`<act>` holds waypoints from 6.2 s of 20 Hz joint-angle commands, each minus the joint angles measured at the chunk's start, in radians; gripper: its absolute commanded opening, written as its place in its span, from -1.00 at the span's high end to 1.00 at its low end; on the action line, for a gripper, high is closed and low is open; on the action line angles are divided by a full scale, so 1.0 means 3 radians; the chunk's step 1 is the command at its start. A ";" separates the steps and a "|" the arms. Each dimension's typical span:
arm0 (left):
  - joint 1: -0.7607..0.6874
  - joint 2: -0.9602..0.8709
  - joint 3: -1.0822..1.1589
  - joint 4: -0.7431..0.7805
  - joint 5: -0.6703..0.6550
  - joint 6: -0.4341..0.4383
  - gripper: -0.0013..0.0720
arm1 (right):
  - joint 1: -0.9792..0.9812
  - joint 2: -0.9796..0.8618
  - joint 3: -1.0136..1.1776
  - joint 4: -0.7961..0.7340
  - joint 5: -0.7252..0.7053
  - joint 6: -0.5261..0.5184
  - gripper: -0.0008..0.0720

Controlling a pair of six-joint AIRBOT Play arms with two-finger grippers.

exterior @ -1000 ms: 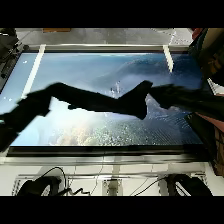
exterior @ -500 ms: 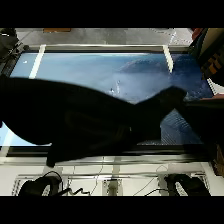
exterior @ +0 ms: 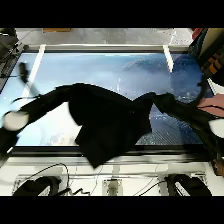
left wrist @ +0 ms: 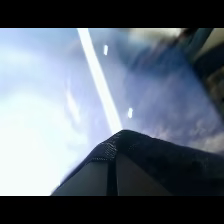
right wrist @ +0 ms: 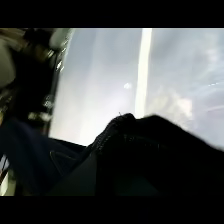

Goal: Fold the clothes and pants, and hang the long-sleeved shirts on hangers.

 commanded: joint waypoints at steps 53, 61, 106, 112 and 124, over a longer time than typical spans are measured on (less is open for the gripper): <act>0.0202 -0.1381 0.0563 0.0624 -0.1648 -0.0117 -0.94 | -0.0848 -0.3558 0.1438 -0.0289 0.1582 -0.1748 -0.73; 0.0202 -0.1387 0.0563 0.0637 -0.1476 -0.0117 -0.91 | -0.0509 -0.3596 0.1438 -0.0207 0.1686 -0.1829 -0.69; 0.0558 -0.0685 0.0774 0.1247 -0.1391 -0.0109 0.86 | -0.4346 -0.0276 0.2623 -0.3393 0.2708 0.0348 -0.88; 0.0558 -0.0685 0.0774 0.1246 -0.1391 -0.0109 0.86 | -0.3998 -0.0355 0.2463 -0.2116 0.2679 0.0080 0.87; 0.0558 -0.0685 0.0774 0.1247 -0.1390 -0.0109 0.86 | -0.0291 -0.0351 0.2172 -0.2612 0.2736 -0.0467 0.87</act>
